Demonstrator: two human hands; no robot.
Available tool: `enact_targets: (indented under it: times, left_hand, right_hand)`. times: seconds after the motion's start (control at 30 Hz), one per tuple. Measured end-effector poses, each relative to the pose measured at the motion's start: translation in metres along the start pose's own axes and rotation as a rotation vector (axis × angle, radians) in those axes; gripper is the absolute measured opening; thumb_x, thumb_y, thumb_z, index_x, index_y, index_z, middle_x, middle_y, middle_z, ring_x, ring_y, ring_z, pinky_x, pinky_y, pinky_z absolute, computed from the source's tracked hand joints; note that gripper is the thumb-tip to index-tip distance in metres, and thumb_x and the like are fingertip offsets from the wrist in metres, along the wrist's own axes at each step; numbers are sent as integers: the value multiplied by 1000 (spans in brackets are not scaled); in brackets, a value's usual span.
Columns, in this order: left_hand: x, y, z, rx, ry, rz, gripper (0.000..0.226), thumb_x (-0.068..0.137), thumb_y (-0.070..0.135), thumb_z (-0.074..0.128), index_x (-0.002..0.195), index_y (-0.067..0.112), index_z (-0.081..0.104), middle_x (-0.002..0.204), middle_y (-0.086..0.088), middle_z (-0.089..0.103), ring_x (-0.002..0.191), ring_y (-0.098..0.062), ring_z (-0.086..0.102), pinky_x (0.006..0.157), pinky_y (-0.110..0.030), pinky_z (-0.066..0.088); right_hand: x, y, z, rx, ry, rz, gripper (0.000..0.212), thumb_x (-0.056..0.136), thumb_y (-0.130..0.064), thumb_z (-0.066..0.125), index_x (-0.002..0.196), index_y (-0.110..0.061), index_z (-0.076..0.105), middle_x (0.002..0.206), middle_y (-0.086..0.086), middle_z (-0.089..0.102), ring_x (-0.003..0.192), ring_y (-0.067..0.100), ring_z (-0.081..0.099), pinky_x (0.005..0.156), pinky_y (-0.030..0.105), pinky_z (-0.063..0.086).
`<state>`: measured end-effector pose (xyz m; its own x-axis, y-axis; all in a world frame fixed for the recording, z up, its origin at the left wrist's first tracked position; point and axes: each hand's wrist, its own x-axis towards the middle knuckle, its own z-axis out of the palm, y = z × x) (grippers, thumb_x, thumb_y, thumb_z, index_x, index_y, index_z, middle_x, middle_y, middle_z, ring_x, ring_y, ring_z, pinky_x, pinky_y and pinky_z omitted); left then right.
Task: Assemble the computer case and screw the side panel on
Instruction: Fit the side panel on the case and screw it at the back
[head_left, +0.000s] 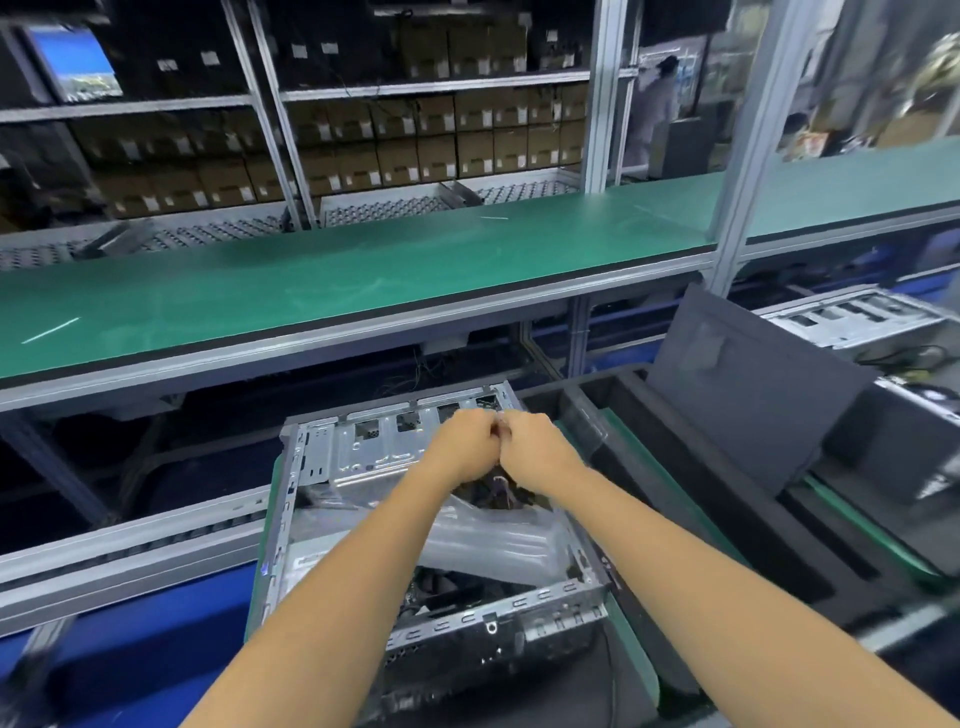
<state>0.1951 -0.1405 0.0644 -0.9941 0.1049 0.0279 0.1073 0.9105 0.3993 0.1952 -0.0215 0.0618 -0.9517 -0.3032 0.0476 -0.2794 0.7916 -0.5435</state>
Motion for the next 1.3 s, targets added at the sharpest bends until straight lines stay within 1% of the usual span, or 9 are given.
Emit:
enact_targets:
  times: [0.1, 0.2, 0.43, 0.6, 0.7, 0.8, 1.03, 1.17, 1.3]
  left_hand:
    - [21, 31, 14, -109, 62, 4, 16, 83, 8, 43, 79, 9, 58, 87, -10, 65, 85, -31, 58, 70, -36, 48]
    - [47, 65, 32, -174, 75, 4, 19, 85, 7, 40, 82, 14, 57, 85, -8, 62, 81, -30, 56, 68, -36, 45]
    - [136, 166, 97, -216, 49, 56, 7, 87, 12, 42, 86, 13, 49, 81, -5, 60, 73, -29, 55, 57, -35, 38]
    - [193, 240, 146, -303, -59, 94, 12, 85, 12, 47, 77, 22, 48, 79, -1, 58, 71, -23, 53, 60, -32, 41]
    - [217, 267, 169, -341, -95, 91, 17, 82, 11, 45, 89, 18, 58, 90, -2, 64, 80, -20, 57, 64, -28, 43]
    - [232, 276, 185, -345, -130, 65, 19, 81, 10, 45, 88, 20, 60, 88, 4, 61, 82, -18, 57, 68, -27, 45]
    - [243, 270, 189, -338, -184, -28, 14, 84, 8, 49, 80, 17, 59, 88, -1, 62, 83, -22, 58, 68, -28, 46]
    - [238, 266, 178, -385, -160, -51, 10, 83, 7, 48, 83, 4, 58, 81, -11, 61, 71, -25, 52, 61, -31, 41]
    - [228, 258, 158, -435, -97, -58, 12, 89, 12, 46, 90, 9, 58, 83, -5, 61, 70, -20, 52, 58, -27, 40]
  right_hand:
    - [7, 35, -26, 43, 37, 16, 16, 100, -16, 40, 90, -14, 52, 89, 8, 57, 81, 29, 54, 64, 34, 39]
    - [16, 73, -52, 81, 84, 23, 18, 100, -14, 42, 88, -9, 54, 83, 7, 58, 75, 28, 54, 64, 40, 44]
    - [48, 185, -130, 65, 198, 47, 11, 94, -7, 47, 91, -2, 57, 94, 11, 61, 86, 28, 56, 76, 41, 48]
    - [73, 276, -192, -306, 374, 119, 18, 89, -15, 55, 106, -9, 53, 109, 9, 51, 103, 26, 49, 82, 34, 44]
    - [91, 321, -224, -481, 344, 274, 32, 89, -25, 58, 115, -11, 47, 121, 9, 49, 112, 27, 47, 90, 34, 40]
    - [104, 349, -232, -424, 176, 452, 44, 92, -26, 59, 126, -5, 44, 130, 13, 52, 122, 30, 50, 96, 36, 41]
    - [114, 337, -221, -422, 155, 373, 16, 93, -9, 56, 108, -8, 60, 108, 9, 68, 100, 27, 66, 70, 31, 44]
    - [122, 298, -223, -512, 182, 314, 22, 93, -13, 61, 115, -9, 61, 108, 8, 69, 98, 24, 68, 68, 30, 43]
    - [120, 259, -253, -549, 260, 304, 22, 91, -11, 62, 113, -9, 62, 113, 9, 68, 103, 27, 66, 71, 32, 39]
